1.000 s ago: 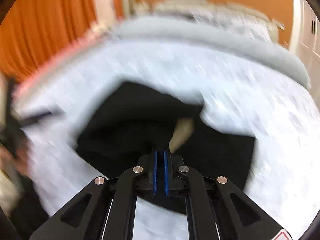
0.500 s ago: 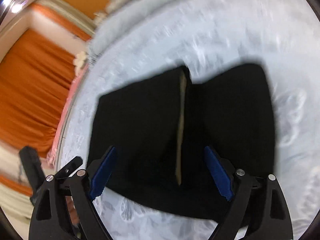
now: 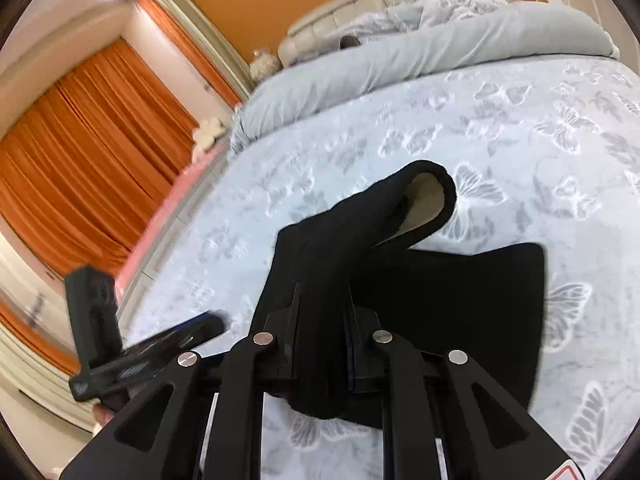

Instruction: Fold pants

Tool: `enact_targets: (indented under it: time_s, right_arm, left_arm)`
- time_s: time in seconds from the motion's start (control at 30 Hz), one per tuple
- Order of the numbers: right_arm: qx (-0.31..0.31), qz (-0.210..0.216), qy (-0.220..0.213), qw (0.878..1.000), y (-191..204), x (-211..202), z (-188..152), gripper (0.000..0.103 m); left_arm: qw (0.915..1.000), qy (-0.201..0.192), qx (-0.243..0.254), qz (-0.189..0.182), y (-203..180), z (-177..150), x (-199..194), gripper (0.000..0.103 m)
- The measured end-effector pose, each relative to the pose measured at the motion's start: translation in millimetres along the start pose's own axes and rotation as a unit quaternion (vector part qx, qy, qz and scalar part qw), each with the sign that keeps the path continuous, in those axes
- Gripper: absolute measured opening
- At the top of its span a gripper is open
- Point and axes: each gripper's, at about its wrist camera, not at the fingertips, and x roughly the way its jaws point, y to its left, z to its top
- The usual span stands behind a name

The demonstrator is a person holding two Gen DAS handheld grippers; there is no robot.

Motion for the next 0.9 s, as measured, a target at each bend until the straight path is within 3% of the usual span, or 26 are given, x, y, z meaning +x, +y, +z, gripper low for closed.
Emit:
enact_targets:
  time_s: [0.07,0.17,0.27,0.33,0.37,0.43,0.5,0.53,0.57,0.6,0.63,0.7,0.77,0.83,0.9]
  right_arm:
    - [0.01,-0.01,-0.003,1.0,-12.9,-10.1,-0.2,0.014]
    - [0.038,-0.025,0.009,0.999,-36.4,-2.8,-2.0,0.014]
    - [0.053,-0.031,0.015,0.998,-54.2,-3.0,-6.2,0.014]
    - [0.057,-0.03,0.012,0.998,-63.3,-9.5,-8.3,0.014]
    - [0.058,-0.03,0.01,0.998,-65.5,-12.8,-8.2,0.014]
    - [0.059,-0.028,0.008,0.998,-68.8,-14.7,-8.8,0.015]
    - [0.061,-0.026,0.01,0.998,-72.4,-17.5,-11.4,0.015]
    - [0.06,-0.025,0.011,0.998,-73.0,-17.9,-12.1,0.015]
    - [0.058,-0.025,0.012,0.998,-72.6,-17.8,-13.0,0.015]
    - [0.056,-0.026,0.011,0.998,-71.1,-19.2,-13.4,0.015]
    - [0.053,-0.026,0.01,0.998,-69.8,-21.0,-13.2,0.015]
    - [0.046,-0.025,0.003,0.999,-65.7,-24.6,-12.3,0.015]
    - [0.045,-0.022,-0.003,0.999,-63.6,-27.2,-11.0,0.015]
    - [0.046,-0.022,-0.003,0.999,-62.5,-27.2,-9.9,0.015]
    - [0.043,-0.025,-0.002,0.999,-60.6,-25.0,-9.2,0.015]
  left_arm:
    - [0.9993,-0.013,0.021,-0.029,-21.0,-15.9,-8.3,0.098]
    - [0.9959,0.035,0.027,-0.079,-48.5,-44.7,22.9,0.098]
    - [0.9916,0.08,-0.037,-0.094,-40.6,-62.5,64.5,0.098]
    - [0.9819,0.098,-0.114,-0.115,-22.5,-69.8,88.6,0.09]
    - [0.9728,0.09,-0.161,-0.14,-10.9,-70.1,93.8,0.089]
    - [0.963,0.068,-0.197,-0.171,0.3,-65.1,91.6,0.089]
    - [0.9655,0.041,-0.198,-0.164,9.0,-55.3,88.2,0.09]
    - [0.9667,0.046,-0.196,-0.158,12.3,-51.7,92.5,0.085]
    - [0.9635,0.059,-0.207,-0.158,18.6,-48.7,101.3,0.077]
    - [0.9592,0.069,-0.226,-0.155,25.2,-48.0,107.7,0.061]
    - [0.9557,0.075,-0.239,-0.154,29.0,-47.9,109.5,0.057]
    - [0.9459,0.088,-0.256,-0.178,31.5,-44.9,107.3,0.058]
    - [0.9349,0.108,-0.268,-0.207,28.3,-45.5,100.5,0.068]
    - [0.9302,0.117,-0.274,-0.214,23.1,-56.3,94.4,0.085]
    - [0.9253,0.138,-0.28,-0.216,15.9,-69.0,95.0,0.085]
